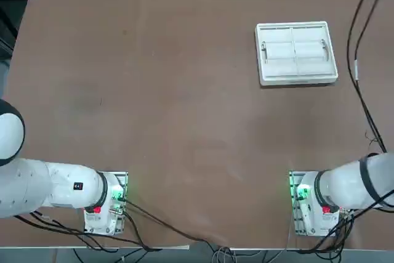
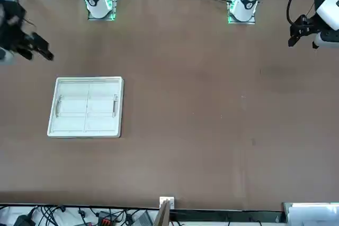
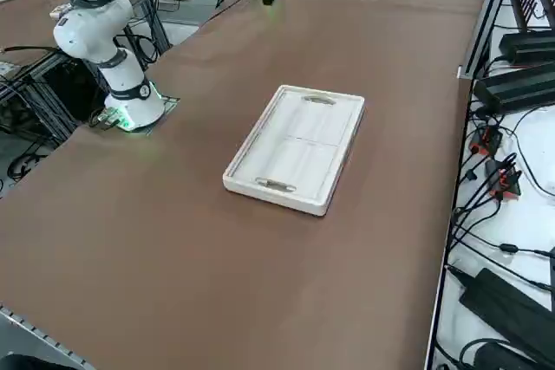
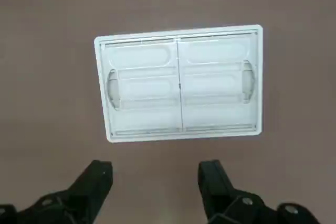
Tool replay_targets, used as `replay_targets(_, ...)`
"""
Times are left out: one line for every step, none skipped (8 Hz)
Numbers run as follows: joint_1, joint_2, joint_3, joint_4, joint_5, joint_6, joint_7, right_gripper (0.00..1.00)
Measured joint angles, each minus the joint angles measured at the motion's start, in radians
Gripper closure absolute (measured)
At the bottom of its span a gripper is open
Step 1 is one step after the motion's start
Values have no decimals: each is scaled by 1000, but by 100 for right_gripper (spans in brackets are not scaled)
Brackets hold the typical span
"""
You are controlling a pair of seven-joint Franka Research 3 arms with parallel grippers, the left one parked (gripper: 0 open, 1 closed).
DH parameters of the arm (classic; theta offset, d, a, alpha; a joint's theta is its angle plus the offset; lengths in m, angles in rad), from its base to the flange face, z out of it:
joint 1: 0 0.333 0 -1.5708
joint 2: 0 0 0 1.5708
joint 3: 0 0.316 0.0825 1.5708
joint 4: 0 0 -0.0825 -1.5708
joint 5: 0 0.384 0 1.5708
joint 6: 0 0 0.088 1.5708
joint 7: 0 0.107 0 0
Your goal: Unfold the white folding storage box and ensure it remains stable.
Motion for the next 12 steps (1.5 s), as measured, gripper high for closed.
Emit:
replay_targets(38, 59, 0, -10, -9, 37, 15, 0)
replay_targets(88, 120, 1, -15, -52, 78, 45, 0)
replay_targets(144, 175, 2, -16, -110, 113, 98, 0)
replay_targets(197, 224, 2, -17, -156, 144, 159, 0)
replay_targets(253, 271, 3, -18, -215, 172, 229, 0)
replay_targets(314, 321, 4, -18, -284, 189, 294, 0)
replay_targets(375, 376, 5, -18, -337, 199, 345, 0)
replay_targets(422, 432, 4, -14, -359, 208, 376, 0)
replay_targets(448, 482, 3, 7, -365, 219, 405, 0)
replay_targets(460, 532, 3, 55, -366, 222, 448, 0)
replay_targets(464, 581, 2, 106, -367, 223, 486, 0)
replay_targets(465, 625, 0, 143, -367, 222, 506, 0)
